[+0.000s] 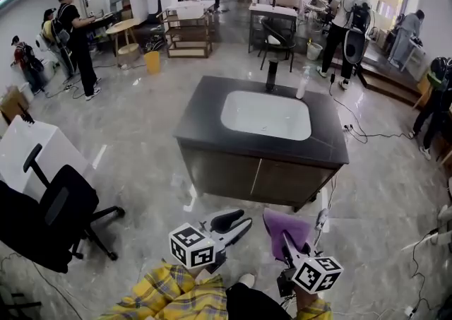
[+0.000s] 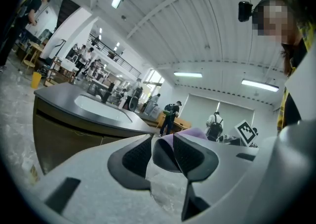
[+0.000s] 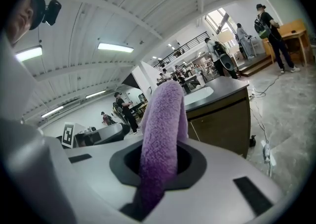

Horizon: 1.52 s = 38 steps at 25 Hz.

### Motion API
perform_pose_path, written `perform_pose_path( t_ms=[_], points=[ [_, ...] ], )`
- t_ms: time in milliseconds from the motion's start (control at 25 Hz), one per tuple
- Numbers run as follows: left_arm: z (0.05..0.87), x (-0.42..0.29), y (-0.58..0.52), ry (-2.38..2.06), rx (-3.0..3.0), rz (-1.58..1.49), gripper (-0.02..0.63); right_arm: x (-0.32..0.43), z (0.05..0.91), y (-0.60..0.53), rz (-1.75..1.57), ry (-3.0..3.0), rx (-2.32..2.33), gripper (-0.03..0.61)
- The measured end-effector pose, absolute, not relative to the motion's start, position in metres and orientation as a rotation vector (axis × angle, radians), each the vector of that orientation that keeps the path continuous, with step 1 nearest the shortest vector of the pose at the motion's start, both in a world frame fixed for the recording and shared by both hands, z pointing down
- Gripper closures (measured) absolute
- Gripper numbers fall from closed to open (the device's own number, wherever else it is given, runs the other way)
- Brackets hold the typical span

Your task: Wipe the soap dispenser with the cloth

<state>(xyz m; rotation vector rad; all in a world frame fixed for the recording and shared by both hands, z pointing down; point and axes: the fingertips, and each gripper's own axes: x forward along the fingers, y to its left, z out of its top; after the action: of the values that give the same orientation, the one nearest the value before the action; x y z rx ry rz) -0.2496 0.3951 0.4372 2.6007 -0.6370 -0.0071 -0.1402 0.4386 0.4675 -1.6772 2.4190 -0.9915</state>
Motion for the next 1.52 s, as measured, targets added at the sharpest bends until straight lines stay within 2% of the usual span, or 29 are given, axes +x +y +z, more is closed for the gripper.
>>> perform_pose_path(
  t_ms=[200,600,1520],
  points=[
    [0.439,-0.213,0.381,-0.646,2.602,-0.002,0.485,-0.107,0.471,0.419,-0.998,2.423,-1.654,0.541],
    [0.446,-0.194,0.339,-0.697,2.594,0.048,0.483,-0.089,0.484,0.373,-1.037,2.429,-1.597,0.541],
    [0.47,-0.163,0.106,-0.516,2.592,0.087,0.483,-0.072,0.494,0.156,-1.044,2.38,-1.763,0.541]
  ],
)
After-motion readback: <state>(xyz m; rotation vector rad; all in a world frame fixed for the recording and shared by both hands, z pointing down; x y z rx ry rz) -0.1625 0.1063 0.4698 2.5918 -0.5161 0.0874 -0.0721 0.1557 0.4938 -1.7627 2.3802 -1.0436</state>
